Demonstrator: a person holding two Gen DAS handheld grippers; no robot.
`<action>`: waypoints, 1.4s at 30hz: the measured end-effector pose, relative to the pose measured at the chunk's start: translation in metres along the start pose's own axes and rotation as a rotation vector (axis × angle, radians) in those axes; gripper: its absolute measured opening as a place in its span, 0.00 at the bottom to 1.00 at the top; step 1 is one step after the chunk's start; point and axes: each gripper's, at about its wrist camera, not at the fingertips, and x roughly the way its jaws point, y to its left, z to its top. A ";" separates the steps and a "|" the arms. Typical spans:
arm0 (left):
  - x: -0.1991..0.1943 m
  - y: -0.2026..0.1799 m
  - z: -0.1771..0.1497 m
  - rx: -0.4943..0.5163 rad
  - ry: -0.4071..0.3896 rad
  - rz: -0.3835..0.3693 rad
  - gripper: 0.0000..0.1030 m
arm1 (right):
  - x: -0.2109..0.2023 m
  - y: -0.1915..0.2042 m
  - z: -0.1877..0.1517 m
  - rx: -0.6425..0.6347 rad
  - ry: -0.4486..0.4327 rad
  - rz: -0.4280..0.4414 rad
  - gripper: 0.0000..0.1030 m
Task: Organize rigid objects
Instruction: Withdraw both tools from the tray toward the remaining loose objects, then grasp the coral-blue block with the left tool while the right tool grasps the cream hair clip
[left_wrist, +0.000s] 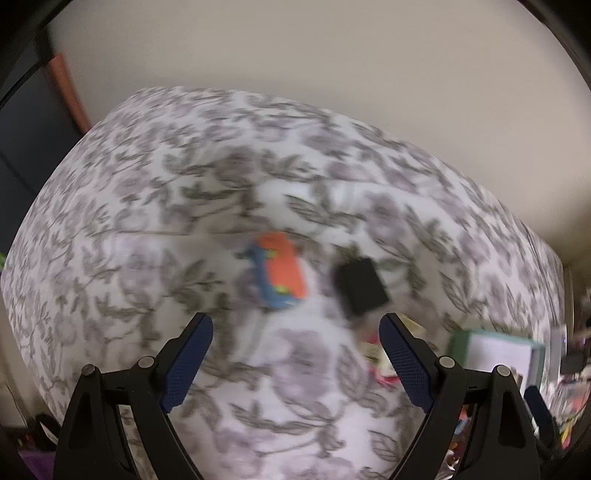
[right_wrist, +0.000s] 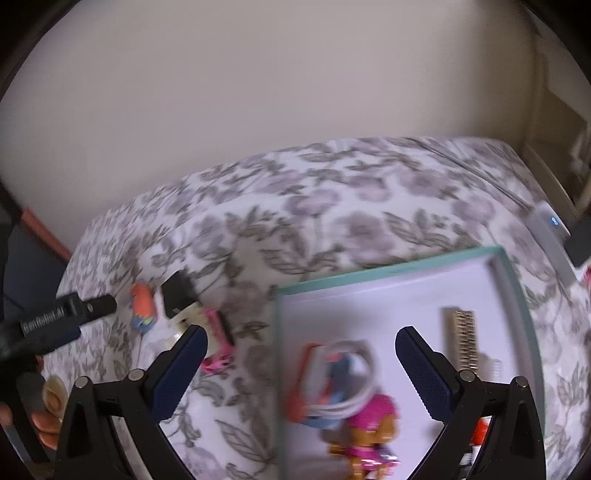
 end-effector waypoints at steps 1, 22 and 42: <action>0.000 0.008 0.002 -0.015 -0.002 0.003 0.89 | 0.001 0.008 -0.001 -0.017 0.000 0.009 1.00; 0.052 0.055 0.028 -0.084 0.020 -0.057 0.89 | 0.065 0.079 -0.018 -0.182 0.083 0.075 0.92; 0.097 0.026 0.021 -0.019 0.013 -0.093 0.63 | 0.076 0.085 -0.025 -0.210 0.104 0.098 0.52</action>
